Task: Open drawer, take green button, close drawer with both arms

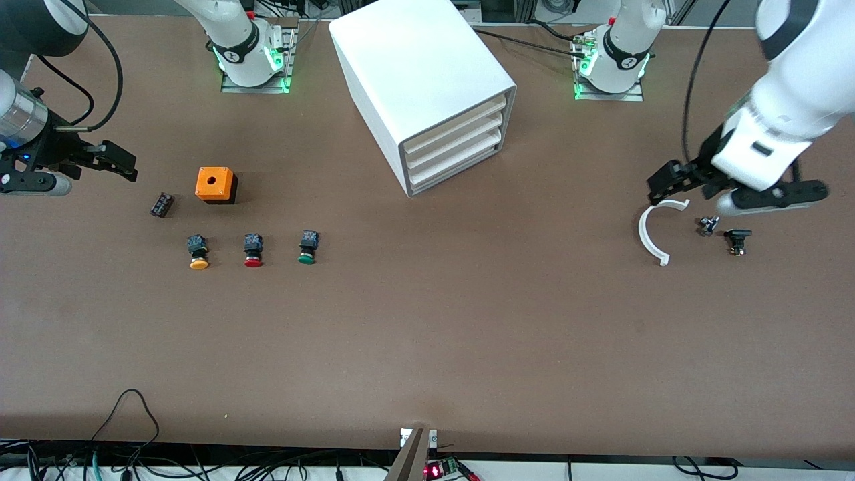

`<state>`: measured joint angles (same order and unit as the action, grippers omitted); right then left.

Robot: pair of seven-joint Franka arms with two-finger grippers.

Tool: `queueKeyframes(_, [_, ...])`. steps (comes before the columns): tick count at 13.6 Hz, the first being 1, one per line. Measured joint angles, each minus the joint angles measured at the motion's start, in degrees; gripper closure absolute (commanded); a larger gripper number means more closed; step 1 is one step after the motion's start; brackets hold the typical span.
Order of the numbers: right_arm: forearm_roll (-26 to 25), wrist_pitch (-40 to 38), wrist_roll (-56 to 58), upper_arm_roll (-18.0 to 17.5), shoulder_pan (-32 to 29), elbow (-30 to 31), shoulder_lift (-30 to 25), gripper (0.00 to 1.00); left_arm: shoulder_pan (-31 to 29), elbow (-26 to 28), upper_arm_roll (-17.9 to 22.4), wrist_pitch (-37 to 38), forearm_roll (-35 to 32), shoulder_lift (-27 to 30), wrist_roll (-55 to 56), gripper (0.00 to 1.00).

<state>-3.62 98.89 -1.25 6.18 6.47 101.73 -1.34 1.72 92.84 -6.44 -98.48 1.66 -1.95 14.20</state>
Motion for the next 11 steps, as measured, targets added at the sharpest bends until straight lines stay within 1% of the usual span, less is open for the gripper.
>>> queueKeyframes(3, [1.6, 0.4, 0.1, 0.1, 0.0, -1.0, 0.0, 0.00, -0.2, -0.3, 5.8, 1.4, 0.0, 0.8, -10.1, 0.00])
queueKeyframes(4, [1.6, 0.3, 0.1, 0.1, 0.0, -1.4, 0.0, 0.00, -0.3, -0.3, 6.8, 2.0, 0.0, 0.8, -12.0, 0.00])
queueKeyframes(8, [1.6, -1.6, 0.2, 0.1, 0.0, -3.2, 0.0, 0.00, -0.1, -0.3, 6.8, 3.4, -0.2, 0.8, -13.3, 0.00])
queueKeyframes(11, [1.6, -1.9, 0.2, 0.0, 0.0, -3.8, 0.0, 0.00, 0.2, -0.4, 6.0, 4.8, -2.4, 0.8, -15.9, 0.00])
